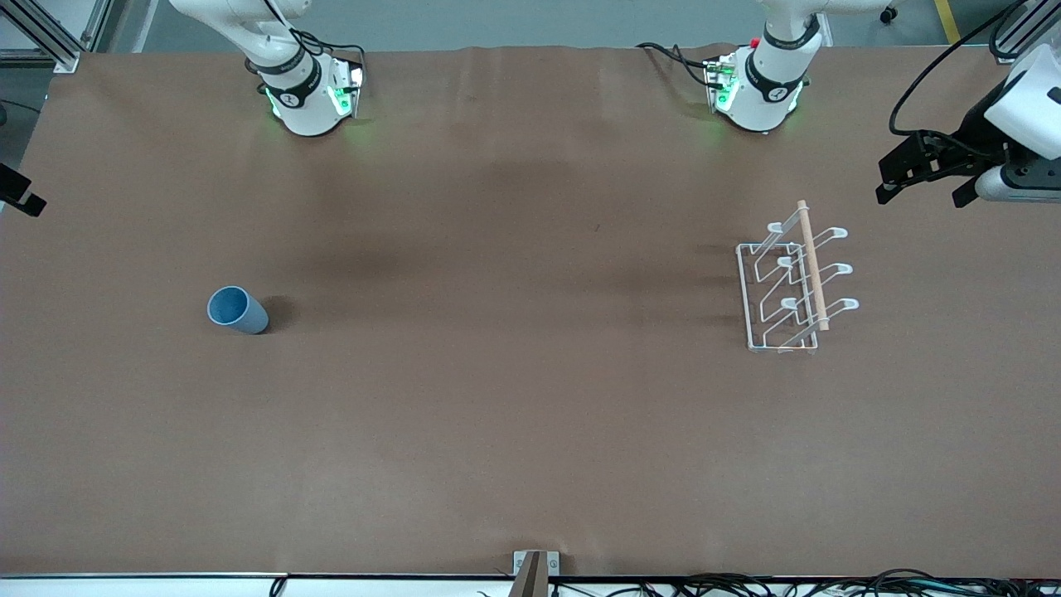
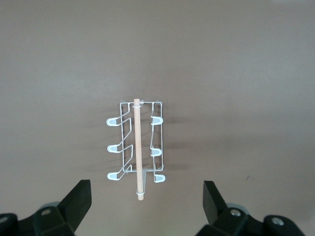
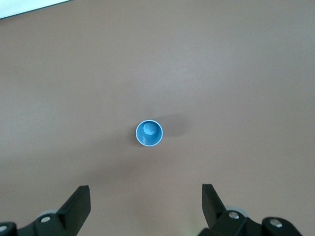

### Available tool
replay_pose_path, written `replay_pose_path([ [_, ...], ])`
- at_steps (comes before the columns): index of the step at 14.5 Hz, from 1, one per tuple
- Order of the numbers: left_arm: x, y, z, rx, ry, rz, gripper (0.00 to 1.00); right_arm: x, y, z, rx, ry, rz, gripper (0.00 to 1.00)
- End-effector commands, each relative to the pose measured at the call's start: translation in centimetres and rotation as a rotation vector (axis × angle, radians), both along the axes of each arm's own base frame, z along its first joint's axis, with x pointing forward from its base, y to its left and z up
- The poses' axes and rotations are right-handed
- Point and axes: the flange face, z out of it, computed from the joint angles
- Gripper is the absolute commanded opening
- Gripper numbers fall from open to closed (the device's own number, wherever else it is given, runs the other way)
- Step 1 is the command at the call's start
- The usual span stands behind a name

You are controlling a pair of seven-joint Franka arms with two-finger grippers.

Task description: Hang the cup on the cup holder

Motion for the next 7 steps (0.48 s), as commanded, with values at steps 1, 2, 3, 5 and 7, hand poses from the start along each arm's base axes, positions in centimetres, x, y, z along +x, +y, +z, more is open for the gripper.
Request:
replay_pose_path([
  [1,-0.7,-0.1,0.3,0.018,-0.006,0.001,1.00,-0.4,-0.1,0.1,0.003,0.002,-0.002,1.00],
  [2,-0.7,-0.1,0.2,0.018,-0.003,0.003,1.00,-0.4,-0.1,0.1,0.003,0.002,-0.002,1.00],
  [3,-0.7,-0.1,0.2,0.017,-0.004,0.003,1.00,-0.4,-0.1,0.0,0.003,0.004,-0.002,1.00],
  [5,-0.7,-0.2,0.1,0.017,-0.001,0.002,1.00,-0.4,-0.1,-0.1,0.004,0.008,-0.002,1.00],
  [7,-0.5,-0.2,0.0,0.017,-0.001,0.004,1.00,-0.8,-0.1,-1.0,0.011,0.057,-0.004,1.00],
])
